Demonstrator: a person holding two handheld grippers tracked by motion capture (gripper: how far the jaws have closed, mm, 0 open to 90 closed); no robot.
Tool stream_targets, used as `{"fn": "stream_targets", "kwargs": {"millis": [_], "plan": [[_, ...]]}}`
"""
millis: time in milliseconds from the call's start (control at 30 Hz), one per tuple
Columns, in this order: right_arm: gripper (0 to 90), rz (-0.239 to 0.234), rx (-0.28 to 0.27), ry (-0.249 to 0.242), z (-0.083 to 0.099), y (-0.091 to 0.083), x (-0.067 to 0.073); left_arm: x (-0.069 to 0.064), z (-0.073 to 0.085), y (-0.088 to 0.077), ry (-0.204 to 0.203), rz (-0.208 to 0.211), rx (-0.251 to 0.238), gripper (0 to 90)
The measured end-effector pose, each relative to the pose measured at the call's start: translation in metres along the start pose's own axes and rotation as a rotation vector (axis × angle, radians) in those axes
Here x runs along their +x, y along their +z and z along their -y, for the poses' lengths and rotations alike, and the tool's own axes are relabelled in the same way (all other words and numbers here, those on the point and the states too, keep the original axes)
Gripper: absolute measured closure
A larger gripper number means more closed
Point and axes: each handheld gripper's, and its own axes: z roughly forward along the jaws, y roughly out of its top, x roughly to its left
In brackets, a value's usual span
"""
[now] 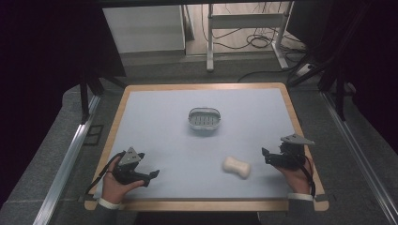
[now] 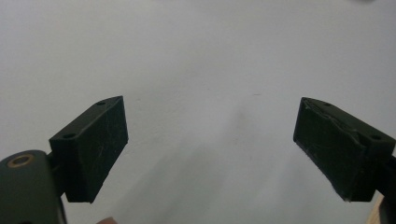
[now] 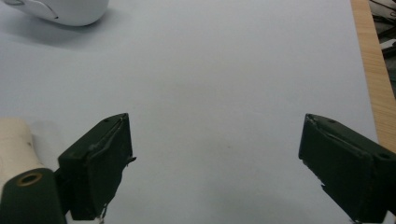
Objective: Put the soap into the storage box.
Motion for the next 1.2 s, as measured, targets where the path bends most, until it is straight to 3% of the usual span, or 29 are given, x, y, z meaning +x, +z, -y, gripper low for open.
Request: {"fn": "stream_targets", "kwargs": {"millis": [367,533,1200], "plan": [[7.0,0.003,0.027,0.005,0.003,0.006,0.000,0.000,0.000,0.000,-0.002,0.002,0.001,10.6],[7.1,0.056,0.061,-0.027,0.005,0.011,0.003,0.001,0.000,-0.001,0.000,-0.001,0.002,10.5],[11.3,0.000,0.046,-0.042,0.001,0.008,0.010,0.000,0.000,-0.003,-0.009,0.001,0.006,10.5]]}}
